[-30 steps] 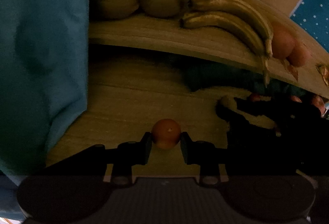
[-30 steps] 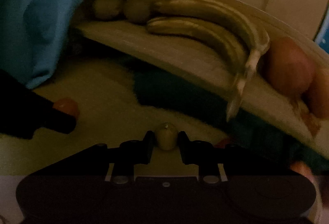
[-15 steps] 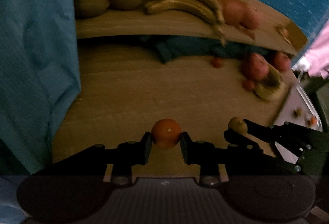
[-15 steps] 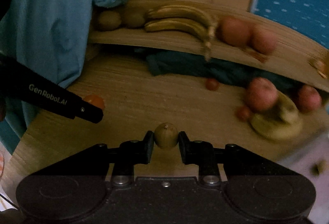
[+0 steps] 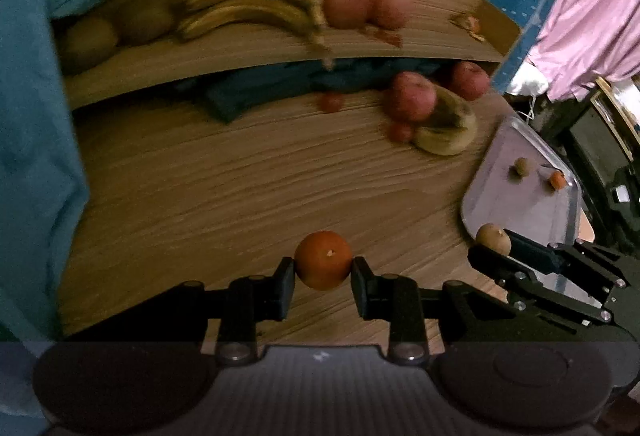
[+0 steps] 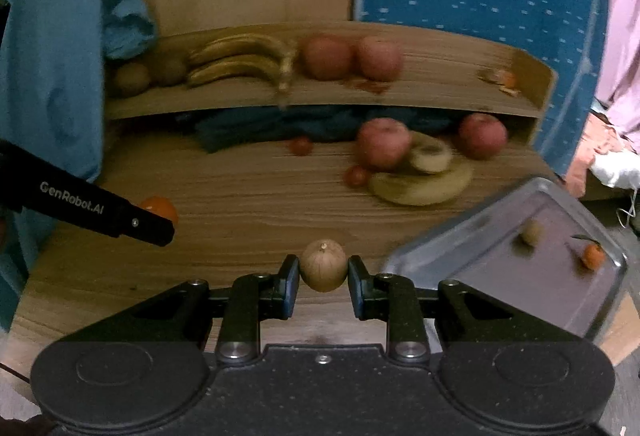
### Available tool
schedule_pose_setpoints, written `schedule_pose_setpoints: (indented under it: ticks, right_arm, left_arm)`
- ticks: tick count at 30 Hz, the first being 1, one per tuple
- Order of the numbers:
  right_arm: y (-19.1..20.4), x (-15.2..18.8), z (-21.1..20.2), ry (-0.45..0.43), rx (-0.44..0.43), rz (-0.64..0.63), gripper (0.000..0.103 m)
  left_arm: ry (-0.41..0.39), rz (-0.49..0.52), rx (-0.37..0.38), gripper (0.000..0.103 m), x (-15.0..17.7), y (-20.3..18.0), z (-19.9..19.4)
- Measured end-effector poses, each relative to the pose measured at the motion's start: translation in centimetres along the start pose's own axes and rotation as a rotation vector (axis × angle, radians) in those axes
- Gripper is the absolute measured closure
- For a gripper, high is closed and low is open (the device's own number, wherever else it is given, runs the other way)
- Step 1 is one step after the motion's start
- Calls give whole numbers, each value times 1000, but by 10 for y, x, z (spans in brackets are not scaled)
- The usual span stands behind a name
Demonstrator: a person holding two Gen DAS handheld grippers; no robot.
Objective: Organize fruits
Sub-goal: 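Carry the mandarin and kiwi in both tools over the metal tray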
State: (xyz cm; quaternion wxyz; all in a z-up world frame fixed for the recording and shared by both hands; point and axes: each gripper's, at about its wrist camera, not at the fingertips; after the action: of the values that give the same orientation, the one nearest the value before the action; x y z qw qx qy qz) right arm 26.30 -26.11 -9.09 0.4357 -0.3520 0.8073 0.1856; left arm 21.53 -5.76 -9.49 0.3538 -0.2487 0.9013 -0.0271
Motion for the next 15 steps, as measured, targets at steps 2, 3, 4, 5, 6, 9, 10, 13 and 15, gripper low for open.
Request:
schedule_pose_setpoints:
  ticks: [2, 3, 4, 5, 6, 9, 10, 13, 15]
  right_arm:
    - [-17, 1, 0, -3, 8, 13, 75]
    - [-28, 1, 0, -7, 12, 18, 75]
    - [-38, 1, 1, -9, 14, 20, 75]
    - [-51, 1, 3, -6, 15, 21, 75]
    - [-63, 0, 5, -3, 20, 22, 75]
    - [-101, -2, 9, -2, 32, 22, 75]
    - [-116, -3, 11, 3, 35, 22, 75]
    - [-150, -3, 16, 18, 39, 11, 75]
    - [-174, -2, 20, 32, 36, 2, 75]
  left_arm:
    - [1, 18, 0, 69, -3, -12, 7]
    - [4, 25, -2, 69, -5, -20, 11]
    - [6, 33, -2, 69, -7, -28, 15]
    - [7, 41, -1, 69, -9, -37, 21]
    - [8, 43, 0, 69, -11, -45, 26]
    - [13, 44, 13, 69, -22, -75, 45]
    - [12, 54, 19, 69, -26, -86, 51]
    - [20, 69, 30, 69, -34, -120, 74]
    - [28, 68, 45, 69, -36, -142, 89]
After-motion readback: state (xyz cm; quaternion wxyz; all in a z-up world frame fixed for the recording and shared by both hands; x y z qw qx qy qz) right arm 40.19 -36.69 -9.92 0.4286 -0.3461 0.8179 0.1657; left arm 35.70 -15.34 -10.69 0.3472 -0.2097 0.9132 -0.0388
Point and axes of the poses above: each gripper's, at about its wrist camera, not at the fingertips, and z roughly the way its jaws point, y to its left, x to its underside, and after that the axes turned 11 degrees about -y, right-handed
